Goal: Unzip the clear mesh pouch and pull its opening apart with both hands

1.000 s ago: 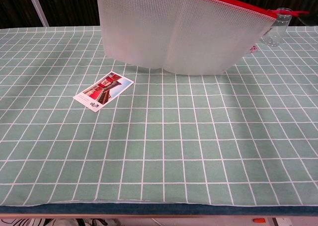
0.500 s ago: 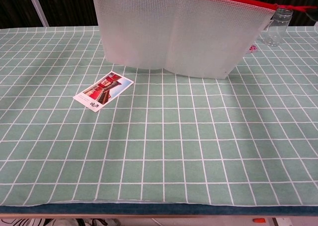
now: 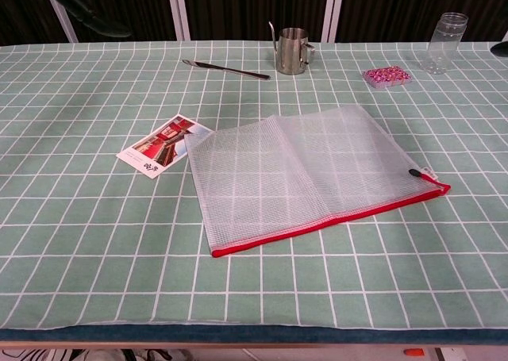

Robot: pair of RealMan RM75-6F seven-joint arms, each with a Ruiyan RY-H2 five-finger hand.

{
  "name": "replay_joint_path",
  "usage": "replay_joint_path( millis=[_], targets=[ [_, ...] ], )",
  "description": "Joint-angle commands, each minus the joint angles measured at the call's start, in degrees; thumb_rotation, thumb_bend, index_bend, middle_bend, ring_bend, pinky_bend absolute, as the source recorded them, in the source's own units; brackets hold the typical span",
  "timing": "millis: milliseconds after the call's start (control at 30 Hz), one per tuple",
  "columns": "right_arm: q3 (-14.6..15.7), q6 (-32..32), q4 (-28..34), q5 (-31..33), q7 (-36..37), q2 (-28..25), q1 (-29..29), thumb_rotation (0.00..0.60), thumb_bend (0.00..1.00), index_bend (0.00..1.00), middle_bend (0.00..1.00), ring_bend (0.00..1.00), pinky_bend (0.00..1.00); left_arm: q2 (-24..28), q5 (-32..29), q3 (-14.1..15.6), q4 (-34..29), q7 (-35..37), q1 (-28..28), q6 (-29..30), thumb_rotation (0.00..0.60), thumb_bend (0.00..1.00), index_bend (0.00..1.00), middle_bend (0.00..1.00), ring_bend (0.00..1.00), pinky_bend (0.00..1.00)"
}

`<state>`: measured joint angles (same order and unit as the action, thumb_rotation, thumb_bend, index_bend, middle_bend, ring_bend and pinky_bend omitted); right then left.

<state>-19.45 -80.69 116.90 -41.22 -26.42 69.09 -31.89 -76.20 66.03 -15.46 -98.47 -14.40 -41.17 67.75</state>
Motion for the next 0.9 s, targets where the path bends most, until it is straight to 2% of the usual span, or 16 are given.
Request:
replay_joint_path(
  millis=[33,133,233,367,600,733,900],
  targets=[
    [0.9,0.0,0.9,-0.9,0.6,-1.2,1.1,0.6,0.27,0.02,0.23,0.21,0.33,2.2,1.2,1.9,-1.8,0.5,2.1,0.8,0.6,0.11,0.25,0.0,0.0,0.0],
    [2.6,0.2,1.4,-2.9,0.8,-2.8,2.4,0.6,0.23,0.0,0.17,0.14,0.28,4.2,2.5,3.7,-3.1,1.0,4.4,2.1,0.6,0.1,0.22,0.0,0.0,0.0],
    [5.5,0.3,1.3,-7.0,1.3,-4.7,4.3,0.6,0.18,0.0,0.11,0.1,0.26,6.7,4.6,6.3,-4.1,1.4,7.6,4.4,0.6,0.07,0.14,0.0,0.0,0.0],
    [10.5,-0.9,-0.8,-15.4,2.1,-7.2,7.8,0.6,0.13,0.0,0.02,0.03,0.24,10.2,8.5,11.0,-3.1,0.7,12.8,8.7,0.6,0.04,0.04,0.0,0.0,0.0],
    [16.8,-6.0,-7.8,-27.3,8.3,-8.8,14.9,0.6,0.1,0.0,0.0,0.0,0.22,13.6,12.9,16.7,0.7,6.1,22.0,16.7,0.6,0.04,0.0,0.0,0.0,0.0],
    [19.0,-9.0,-13.7,-32.2,13.2,-8.2,18.6,0.6,0.1,0.0,0.0,0.0,0.22,13.3,15.6,18.3,5.9,9.9,26.1,21.1,0.6,0.04,0.0,0.0,0.0,0.0],
    [20.0,-11.6,-20.6,-35.7,18.1,-6.8,21.6,0.6,0.1,0.0,0.0,0.0,0.22,12.1,15.8,18.5,10.8,13.5,29.5,23.7,0.6,0.04,0.0,0.0,0.0,0.0]
  ],
)
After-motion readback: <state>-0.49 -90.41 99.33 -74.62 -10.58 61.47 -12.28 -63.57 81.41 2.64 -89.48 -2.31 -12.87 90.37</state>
